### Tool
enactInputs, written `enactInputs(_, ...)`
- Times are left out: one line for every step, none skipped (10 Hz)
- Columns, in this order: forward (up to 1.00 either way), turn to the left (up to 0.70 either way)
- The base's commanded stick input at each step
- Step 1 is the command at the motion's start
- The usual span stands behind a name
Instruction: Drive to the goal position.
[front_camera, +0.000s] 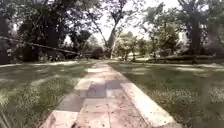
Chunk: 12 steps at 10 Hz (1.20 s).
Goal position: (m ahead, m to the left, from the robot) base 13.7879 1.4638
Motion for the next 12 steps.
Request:
enactInputs(0.70, 0.00)
enactInputs(0.70, 0.00)
enactInputs(0.70, 0.00)
enactInputs(0.70, 0.00)
enactInputs(0.70, 0.00)
enactInputs(0.70, 0.00)
enactInputs(0.70, 0.00)
enactInputs(0.70, 0.00)
enactInputs(0.70, 0.00)
enactInputs(0.70, 0.00)
enactInputs(0.70, 0.00)
enactInputs(0.70, 0.00)
